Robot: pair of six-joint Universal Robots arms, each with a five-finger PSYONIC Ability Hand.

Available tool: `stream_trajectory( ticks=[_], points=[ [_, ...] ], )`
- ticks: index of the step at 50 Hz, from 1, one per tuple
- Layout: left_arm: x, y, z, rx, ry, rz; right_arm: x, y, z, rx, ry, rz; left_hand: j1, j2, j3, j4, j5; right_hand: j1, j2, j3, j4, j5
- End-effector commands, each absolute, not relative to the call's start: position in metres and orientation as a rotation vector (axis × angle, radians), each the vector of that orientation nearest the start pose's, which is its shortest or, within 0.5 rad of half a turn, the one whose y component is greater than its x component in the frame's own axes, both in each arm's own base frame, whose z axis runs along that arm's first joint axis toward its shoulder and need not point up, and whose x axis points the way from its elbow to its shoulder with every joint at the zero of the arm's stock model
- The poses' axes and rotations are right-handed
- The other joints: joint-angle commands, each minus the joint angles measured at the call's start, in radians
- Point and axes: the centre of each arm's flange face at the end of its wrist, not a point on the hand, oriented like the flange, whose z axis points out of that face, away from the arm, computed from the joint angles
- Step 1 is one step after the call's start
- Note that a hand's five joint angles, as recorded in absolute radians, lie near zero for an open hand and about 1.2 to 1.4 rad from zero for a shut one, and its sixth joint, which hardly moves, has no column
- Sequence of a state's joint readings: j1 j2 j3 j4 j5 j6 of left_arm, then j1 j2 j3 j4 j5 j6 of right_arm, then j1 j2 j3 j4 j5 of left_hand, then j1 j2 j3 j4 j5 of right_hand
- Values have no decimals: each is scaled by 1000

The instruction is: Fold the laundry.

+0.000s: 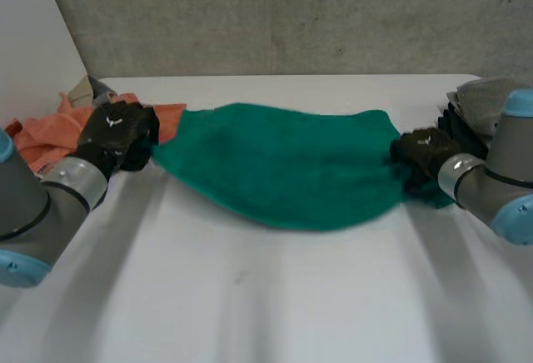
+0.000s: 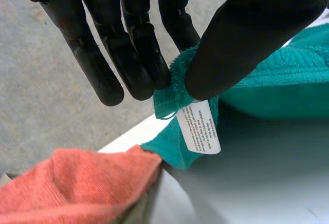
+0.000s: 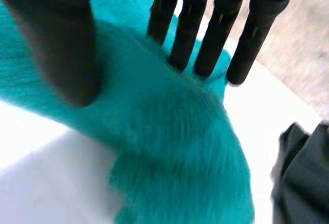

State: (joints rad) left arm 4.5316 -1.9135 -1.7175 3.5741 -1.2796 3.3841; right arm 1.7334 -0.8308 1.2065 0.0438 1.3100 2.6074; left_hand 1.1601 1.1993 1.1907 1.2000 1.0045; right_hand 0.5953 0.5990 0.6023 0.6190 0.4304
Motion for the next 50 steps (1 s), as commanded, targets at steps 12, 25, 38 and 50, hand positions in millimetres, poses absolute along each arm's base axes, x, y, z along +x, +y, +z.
stream_trajectory(
  ticks=[12,25,38,50],
  points=[
    [-206,-299,220,731,2268,-2360,145,-354,190,-613,2460,-1734,236,197,206,196,217,-207,-211,-214,-231,-217],
    [-204,-298,224,731,2264,-2383,132,-335,143,-829,2518,-1591,236,197,206,196,217,164,160,157,140,154],
    [-207,-305,221,737,2266,-2383,153,-363,119,-1019,2419,-1654,236,197,206,196,217,-22,-25,-28,-45,-31],
    [-205,-312,220,723,2264,-2379,164,-379,113,-1045,2393,-1688,236,197,206,196,217,366,362,359,342,356]
  ],
)
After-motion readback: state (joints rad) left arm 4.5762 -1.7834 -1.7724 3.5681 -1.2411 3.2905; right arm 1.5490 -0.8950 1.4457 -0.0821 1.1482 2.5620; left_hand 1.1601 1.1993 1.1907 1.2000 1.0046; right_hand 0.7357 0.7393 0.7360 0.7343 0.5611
